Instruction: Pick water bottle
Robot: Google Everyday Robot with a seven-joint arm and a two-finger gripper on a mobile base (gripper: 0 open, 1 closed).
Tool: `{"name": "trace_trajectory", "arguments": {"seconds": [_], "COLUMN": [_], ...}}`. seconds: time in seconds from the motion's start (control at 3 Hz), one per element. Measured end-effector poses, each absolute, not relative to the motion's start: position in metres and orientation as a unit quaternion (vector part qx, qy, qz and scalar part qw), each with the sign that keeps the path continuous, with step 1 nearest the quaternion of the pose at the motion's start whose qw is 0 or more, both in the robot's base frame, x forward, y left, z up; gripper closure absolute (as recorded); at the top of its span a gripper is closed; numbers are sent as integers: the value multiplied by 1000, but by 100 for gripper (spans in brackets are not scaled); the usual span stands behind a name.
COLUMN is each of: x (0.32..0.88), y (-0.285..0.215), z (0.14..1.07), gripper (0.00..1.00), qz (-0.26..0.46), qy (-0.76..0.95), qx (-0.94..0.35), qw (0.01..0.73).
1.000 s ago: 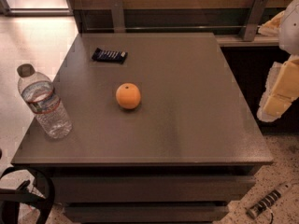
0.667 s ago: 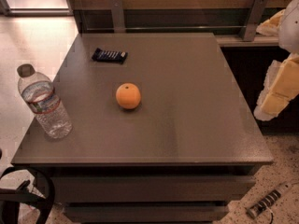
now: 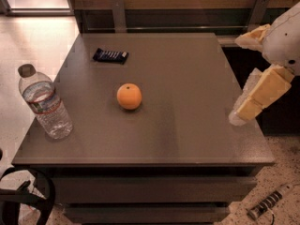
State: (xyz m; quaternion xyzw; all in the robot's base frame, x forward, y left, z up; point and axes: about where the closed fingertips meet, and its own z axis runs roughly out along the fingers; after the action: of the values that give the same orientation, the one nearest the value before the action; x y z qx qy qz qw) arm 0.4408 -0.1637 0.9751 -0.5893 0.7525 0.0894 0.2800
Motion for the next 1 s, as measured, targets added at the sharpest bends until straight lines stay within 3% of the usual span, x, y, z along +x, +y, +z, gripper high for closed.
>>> {"name": "trace_trajectory", "arguments": {"seconds": [1.0], "x": [447], "y": [-38], "z": [961], "gripper": [0], "qz": [285], "qy": [604], "qx": [-610], "qw": [426]}}
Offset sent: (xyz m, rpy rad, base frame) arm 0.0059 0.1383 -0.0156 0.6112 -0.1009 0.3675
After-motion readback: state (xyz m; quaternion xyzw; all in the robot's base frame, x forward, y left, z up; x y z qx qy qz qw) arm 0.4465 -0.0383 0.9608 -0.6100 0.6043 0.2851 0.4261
